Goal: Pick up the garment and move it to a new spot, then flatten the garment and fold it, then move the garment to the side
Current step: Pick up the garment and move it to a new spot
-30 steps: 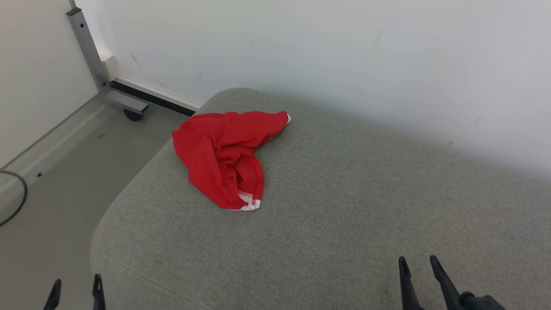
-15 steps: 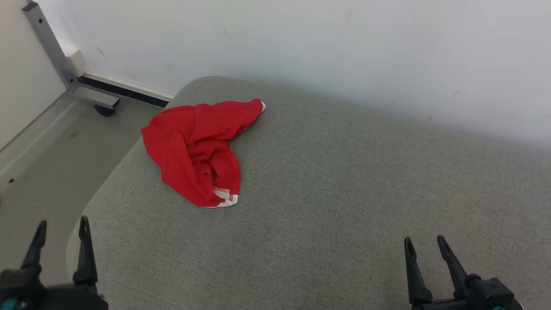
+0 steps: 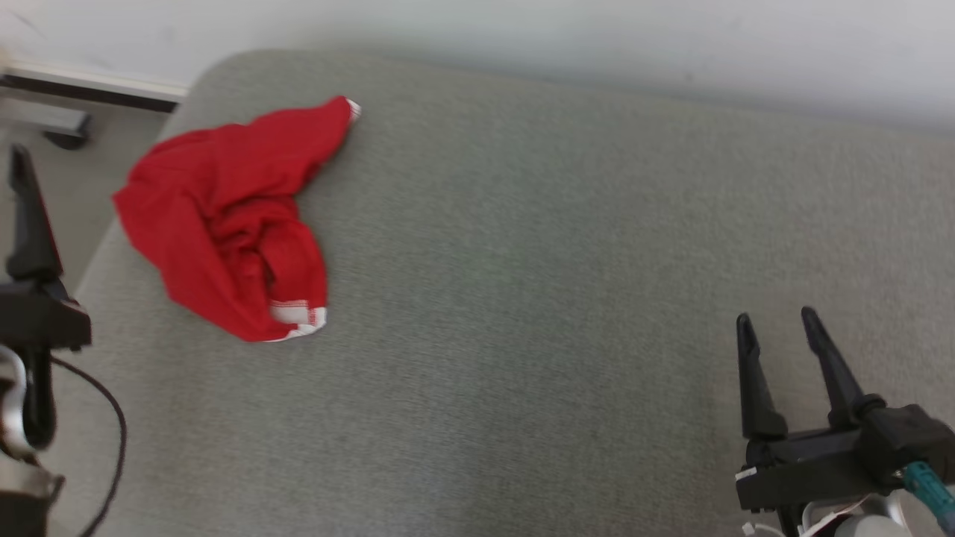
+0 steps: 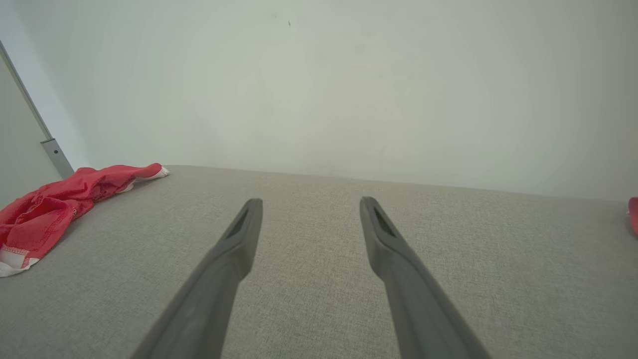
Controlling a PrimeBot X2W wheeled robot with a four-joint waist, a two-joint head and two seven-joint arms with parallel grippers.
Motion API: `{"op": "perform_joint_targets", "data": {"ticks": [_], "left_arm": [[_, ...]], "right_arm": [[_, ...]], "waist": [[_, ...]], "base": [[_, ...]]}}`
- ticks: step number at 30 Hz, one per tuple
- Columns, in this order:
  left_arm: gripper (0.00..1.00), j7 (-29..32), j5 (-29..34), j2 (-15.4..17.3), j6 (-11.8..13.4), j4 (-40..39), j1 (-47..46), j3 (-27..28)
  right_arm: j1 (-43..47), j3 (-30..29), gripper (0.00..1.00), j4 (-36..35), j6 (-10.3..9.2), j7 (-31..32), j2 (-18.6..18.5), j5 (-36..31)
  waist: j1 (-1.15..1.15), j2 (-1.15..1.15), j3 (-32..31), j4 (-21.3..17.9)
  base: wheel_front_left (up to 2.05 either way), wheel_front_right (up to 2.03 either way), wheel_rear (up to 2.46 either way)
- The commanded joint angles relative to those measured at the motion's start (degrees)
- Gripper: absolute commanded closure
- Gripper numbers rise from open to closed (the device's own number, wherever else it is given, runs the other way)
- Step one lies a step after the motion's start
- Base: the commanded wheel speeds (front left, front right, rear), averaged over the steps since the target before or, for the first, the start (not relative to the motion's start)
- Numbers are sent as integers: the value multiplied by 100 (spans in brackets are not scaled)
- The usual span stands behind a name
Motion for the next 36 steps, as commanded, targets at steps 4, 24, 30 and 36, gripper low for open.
{"op": "perform_joint_targets", "data": {"ticks": [4,24,30,36], "left_arm": [[0,25,-92,198,-130,488,-540,-2],[0,773,-573,779,-427,3472,-2014,-532],[0,1530,-1062,789,-429,3922,-2140,-991],[0,2219,-1601,874,-422,4158,-2122,-1304]], "right_arm": [[-134,-63,0,-249,-16,62,-22,-74],[-288,-169,0,-846,-16,344,-133,-138],[-309,-168,0,-888,-16,389,-108,-165],[-302,-184,0,-933,-16,420,-104,-181]], "waist": [[-1,0,866,-799],[-1,0,1278,-1297],[-1,0,1278,-1360],[-1,0,1296,-1390]], "base": [[0,0,0],[0,0,0],[0,0,0],[0,0,0]]}}
